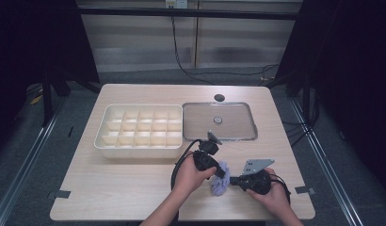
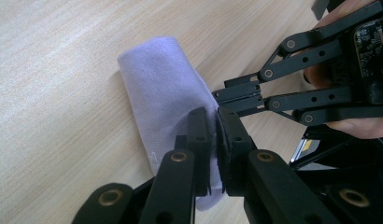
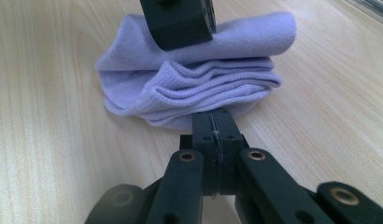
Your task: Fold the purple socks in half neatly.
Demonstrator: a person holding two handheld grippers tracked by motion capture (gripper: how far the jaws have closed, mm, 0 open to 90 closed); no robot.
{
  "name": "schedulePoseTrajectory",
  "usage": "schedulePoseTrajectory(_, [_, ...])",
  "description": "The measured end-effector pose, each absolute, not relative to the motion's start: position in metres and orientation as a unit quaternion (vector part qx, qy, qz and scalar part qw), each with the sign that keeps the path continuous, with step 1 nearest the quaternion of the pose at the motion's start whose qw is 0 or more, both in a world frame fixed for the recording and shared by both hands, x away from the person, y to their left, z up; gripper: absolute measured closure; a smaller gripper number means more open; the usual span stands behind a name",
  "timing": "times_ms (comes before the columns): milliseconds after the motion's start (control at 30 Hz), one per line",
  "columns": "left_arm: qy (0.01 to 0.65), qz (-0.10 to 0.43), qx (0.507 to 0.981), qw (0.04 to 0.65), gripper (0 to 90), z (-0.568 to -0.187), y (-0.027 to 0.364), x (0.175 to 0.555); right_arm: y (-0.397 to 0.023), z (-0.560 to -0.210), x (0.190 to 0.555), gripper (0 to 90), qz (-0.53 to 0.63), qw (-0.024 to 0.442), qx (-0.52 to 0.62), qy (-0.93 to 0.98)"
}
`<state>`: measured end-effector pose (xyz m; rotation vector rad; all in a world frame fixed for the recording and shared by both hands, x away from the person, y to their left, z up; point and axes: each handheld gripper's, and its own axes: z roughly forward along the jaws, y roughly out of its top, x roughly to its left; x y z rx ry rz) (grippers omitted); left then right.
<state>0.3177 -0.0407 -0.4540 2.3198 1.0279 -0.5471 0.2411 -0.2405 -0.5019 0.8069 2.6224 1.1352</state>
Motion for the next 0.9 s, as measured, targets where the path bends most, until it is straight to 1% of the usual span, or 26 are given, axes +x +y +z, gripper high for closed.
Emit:
schedulePoseTrajectory(33, [0.388, -0.203, 0.856, 0.274, 84.5, -0.4541, -0.0416, 0.3168, -0.2404, -0.5019, 0.2413, 89.7, 0.380, 0.087, 0.269, 0.881])
schedulePoseTrajectory(67, [0.370, -0.202, 0.867, 0.265, 84.5, -0.4546, -0.0399, 0.3187, -0.2402, -0.5019, 0.2414, 89.7, 0.381, 0.087, 0.269, 0.881])
schedulePoseTrajectory(133, [0.381, -0.204, 0.860, 0.273, 84.5, -0.4551, -0.0420, 0.3170, -0.2395, -0.5016, 0.2410, 89.7, 0.379, 0.086, 0.268, 0.881])
schedulePoseTrajectory(533, [0.371, -0.203, 0.868, 0.262, 84.4, -0.4531, -0.0387, 0.3160, -0.2332, -0.5011, 0.2381, 89.6, 0.379, 0.083, 0.260, 0.884])
schedulePoseTrajectory(900, [0.381, -0.198, 0.862, 0.269, 84.1, -0.4567, -0.0424, 0.3124, -0.2344, -0.5001, 0.2371, 88.8, 0.374, 0.084, 0.260, 0.887])
